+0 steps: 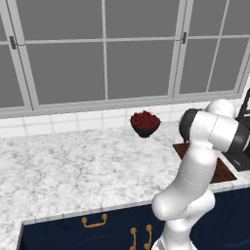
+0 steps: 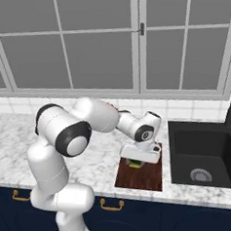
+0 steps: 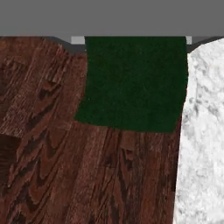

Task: Pick up the sponge from the counter and clean the cutting board by briefly scrubbing or pressing down on the cutting board. Once finished, release the sponge.

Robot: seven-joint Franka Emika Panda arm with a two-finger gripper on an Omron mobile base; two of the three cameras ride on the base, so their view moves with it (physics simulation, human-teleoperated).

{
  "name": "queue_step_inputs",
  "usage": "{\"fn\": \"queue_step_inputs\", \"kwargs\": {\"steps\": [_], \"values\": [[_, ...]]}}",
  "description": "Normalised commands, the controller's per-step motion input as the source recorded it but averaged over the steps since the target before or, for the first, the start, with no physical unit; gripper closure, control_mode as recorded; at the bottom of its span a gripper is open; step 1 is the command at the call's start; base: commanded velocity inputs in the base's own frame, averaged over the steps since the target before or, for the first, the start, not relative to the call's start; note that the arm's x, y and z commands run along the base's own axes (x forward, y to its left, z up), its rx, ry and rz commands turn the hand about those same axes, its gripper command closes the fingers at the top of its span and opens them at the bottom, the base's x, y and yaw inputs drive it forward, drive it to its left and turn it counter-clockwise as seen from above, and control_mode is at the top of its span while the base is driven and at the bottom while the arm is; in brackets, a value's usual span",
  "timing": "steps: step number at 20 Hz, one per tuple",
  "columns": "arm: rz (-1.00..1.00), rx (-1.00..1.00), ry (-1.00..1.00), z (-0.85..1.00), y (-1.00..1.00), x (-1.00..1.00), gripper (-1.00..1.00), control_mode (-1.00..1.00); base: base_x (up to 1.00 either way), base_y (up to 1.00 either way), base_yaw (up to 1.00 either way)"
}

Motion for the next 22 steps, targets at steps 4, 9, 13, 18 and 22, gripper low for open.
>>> {"fn": "queue_step_inputs", "kwargs": {"steps": [4,9,13,18,22], "values": [[-0.02,0.0,-0.09,0.69,0.19,0.05,1.0,-1.0,0.0,0.0,0.0],[0.0,-0.04,-0.12,-0.01,0.48,0.16,1.0,-1.0,0.0,0.0,0.0],[-0.01,-0.08,-0.08,-0.64,0.37,0.08,1.0,-1.0,0.0,0.0,0.0],[-0.03,-0.09,-0.02,-0.98,0.06,0.17,1.0,-1.0,0.0,0.0,0.0],[-0.03,-0.08,0.0,-0.94,0.04,0.19,1.0,-1.0,0.0,0.0,0.0]]}}
